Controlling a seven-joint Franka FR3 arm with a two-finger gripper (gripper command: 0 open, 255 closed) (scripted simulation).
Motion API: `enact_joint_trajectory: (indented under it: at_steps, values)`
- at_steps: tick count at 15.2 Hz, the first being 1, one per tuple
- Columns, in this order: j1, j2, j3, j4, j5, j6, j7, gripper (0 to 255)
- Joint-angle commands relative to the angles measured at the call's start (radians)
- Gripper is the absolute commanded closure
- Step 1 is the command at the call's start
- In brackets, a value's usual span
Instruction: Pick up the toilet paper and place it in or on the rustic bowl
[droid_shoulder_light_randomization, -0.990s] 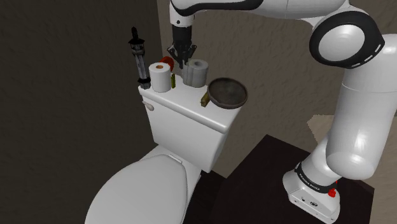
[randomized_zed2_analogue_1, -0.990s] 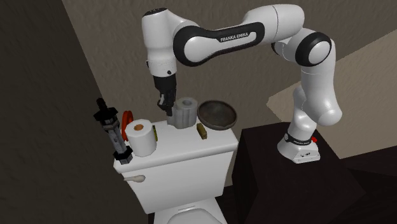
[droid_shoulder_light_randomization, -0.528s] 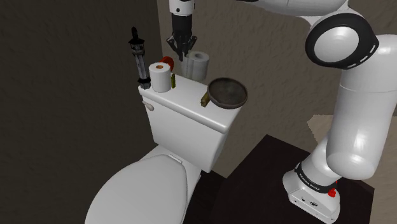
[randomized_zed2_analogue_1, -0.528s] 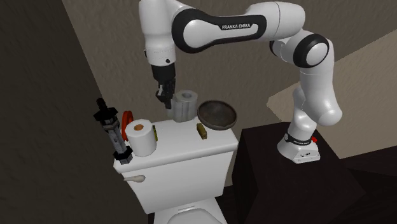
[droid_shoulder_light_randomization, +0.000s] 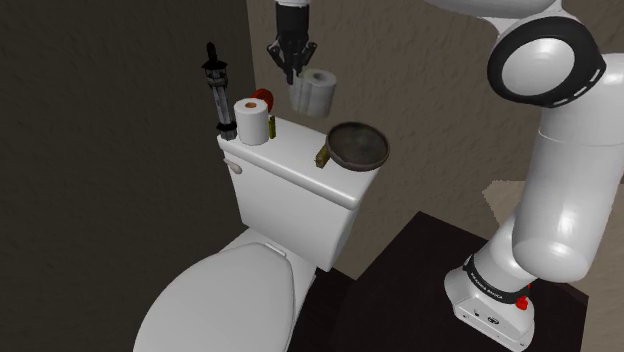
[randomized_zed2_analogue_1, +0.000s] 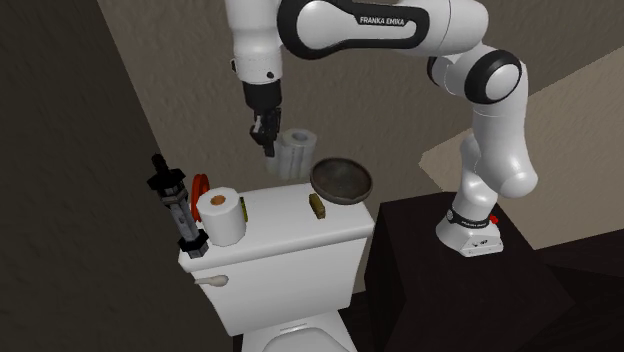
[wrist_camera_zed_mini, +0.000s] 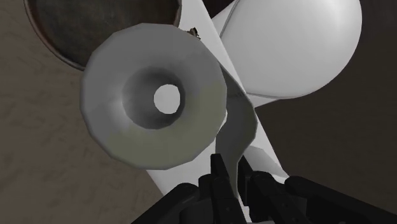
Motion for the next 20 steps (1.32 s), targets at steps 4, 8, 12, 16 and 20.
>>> enact_joint_trajectory:
  at_steps: [4,8,12,16,20]
  values:
    - [-0.048,-0.227,-0.014,-0.294,0.032,0.069,-0.053,255]
    - [-0.077,-0.390,-0.037,-0.482,0.051,0.095,-0.104,255]
    - [-0.096,-0.520,-0.063,-0.617,0.060,0.098,-0.150,255]
    - [-0.096,-0.531,-0.063,-0.683,0.061,0.154,-0.151,255]
    - [-0.095,-0.538,-0.062,-0.744,0.062,0.208,-0.153,255]
